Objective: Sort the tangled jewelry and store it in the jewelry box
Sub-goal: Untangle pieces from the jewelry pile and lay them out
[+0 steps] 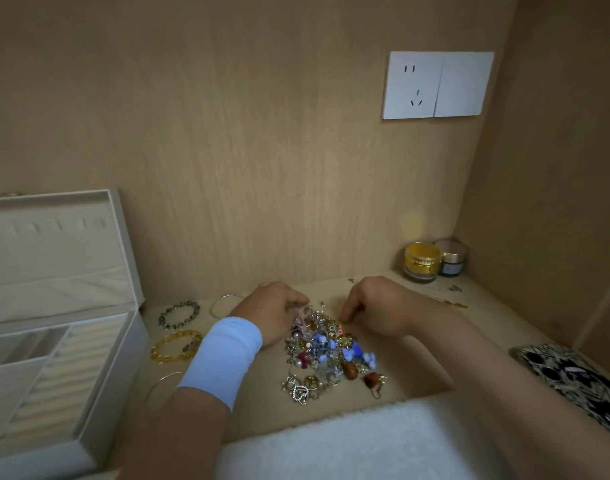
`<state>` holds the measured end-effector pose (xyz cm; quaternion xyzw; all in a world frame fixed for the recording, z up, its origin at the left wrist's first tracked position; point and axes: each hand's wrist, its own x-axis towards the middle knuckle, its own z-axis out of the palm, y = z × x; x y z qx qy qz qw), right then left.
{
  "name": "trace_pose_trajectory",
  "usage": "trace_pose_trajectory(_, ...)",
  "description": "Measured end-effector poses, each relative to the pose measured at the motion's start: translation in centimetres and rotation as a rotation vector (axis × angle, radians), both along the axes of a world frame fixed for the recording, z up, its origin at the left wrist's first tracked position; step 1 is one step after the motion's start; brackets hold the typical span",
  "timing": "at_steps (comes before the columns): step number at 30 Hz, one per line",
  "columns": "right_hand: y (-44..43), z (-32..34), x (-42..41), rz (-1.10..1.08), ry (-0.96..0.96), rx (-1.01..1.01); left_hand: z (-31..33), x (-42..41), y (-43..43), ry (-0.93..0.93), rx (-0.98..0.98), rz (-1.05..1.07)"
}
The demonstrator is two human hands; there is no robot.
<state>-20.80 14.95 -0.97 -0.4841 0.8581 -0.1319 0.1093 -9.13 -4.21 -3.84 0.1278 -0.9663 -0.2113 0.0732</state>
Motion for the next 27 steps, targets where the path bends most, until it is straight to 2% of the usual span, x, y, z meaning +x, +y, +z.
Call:
trace_pose_trajectory(4,1.3,1.1,-0.1,-0.033,-0.05,-0.069,0.0,-0.1,0.9,0.011,0.041,-0.035)
trace_pose_trajectory(7,1.7,0.9,0.3,-0.028,-0.08,-0.053,1.0,0.1,1.7,0.126,-0.043,-0.024)
trace_pose_trajectory(9,1.6,0.3,0.8,-0.008,-0.071,-0.034,1.6,0.2,2.6,0.19,0.008,-0.068)
trace_pose_trajectory(15,1.2,-0.9,1.0,-0.016,-0.041,-0.067,0.4,0.1,4.0,0.022,-0.071,-0.151)
trace_pose_trajectory(23,0.8,-1.3,1.5,-0.033,-0.033,-0.069,0.3,0.2,4.2,0.089,-0.026,-0.112)
trace_pose_trajectory(27,1.4,-1.0,1.2,-0.041,-0.112,-0.114,0.4,0.3,4.3,0.139,0.015,-0.105)
